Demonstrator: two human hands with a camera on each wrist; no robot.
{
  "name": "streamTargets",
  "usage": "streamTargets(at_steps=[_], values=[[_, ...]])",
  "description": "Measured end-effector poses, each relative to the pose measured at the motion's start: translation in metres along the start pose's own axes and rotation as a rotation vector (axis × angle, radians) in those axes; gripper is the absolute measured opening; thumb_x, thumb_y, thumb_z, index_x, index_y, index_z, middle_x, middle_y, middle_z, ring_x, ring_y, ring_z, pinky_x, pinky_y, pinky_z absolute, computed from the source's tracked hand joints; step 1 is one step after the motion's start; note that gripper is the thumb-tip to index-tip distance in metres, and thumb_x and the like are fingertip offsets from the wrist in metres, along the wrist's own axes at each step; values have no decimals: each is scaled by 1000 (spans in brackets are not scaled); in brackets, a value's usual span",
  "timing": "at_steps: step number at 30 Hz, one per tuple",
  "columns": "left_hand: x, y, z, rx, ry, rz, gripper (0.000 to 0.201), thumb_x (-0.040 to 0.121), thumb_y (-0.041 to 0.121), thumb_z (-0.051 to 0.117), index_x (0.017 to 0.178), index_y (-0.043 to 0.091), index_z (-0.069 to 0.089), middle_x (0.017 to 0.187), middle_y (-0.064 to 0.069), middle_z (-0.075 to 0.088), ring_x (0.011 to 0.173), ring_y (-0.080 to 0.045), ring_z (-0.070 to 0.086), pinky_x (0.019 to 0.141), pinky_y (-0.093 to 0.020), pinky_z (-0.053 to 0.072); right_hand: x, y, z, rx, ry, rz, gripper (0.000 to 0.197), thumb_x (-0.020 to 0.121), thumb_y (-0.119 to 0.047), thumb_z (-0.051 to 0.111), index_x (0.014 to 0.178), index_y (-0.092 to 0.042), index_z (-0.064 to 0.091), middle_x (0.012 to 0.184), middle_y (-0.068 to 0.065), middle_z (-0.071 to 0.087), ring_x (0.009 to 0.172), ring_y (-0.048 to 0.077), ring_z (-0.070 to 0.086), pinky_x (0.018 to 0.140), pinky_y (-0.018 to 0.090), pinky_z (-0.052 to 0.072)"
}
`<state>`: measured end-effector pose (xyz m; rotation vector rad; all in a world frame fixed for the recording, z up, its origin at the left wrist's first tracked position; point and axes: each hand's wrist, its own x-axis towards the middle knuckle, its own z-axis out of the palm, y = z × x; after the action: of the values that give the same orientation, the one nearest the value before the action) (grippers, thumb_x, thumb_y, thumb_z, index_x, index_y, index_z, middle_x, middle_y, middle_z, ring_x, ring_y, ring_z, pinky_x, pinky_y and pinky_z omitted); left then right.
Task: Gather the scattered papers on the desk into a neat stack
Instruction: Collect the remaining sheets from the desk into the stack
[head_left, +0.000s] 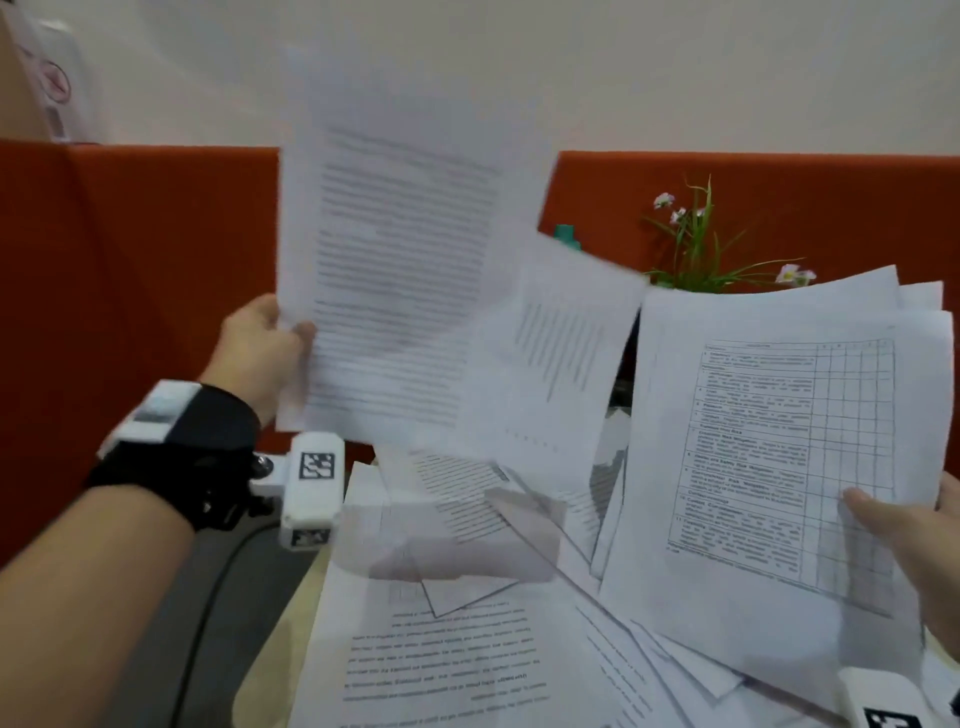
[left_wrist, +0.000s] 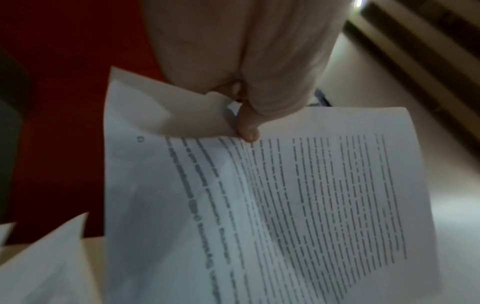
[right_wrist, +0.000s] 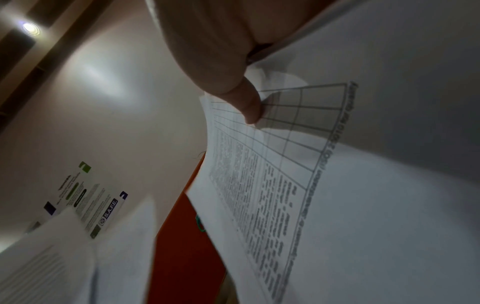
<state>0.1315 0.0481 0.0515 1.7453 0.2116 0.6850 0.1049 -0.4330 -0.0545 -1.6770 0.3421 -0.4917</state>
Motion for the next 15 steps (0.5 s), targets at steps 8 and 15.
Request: streamTargets(at_steps=[8,15], values=[[-10,40,30,300,-336,80,20,92,9,56,111,13,63,113,-4,68,103,-23,65,97,-42,49,-23,-44,42,62,-346,95,37,96,4,52,125,-16,63,110,7,74,102,30,68,80,42,51],[-39,-25,92,580,-527,-18,26,92,13,53,114,11,67,111,-10,70,103,-31,65,89,-43,54,-35,-37,54,33,-481,355,24,101,-3,50,120,-8,64,110,16,74,101,36,67,84,48,51]])
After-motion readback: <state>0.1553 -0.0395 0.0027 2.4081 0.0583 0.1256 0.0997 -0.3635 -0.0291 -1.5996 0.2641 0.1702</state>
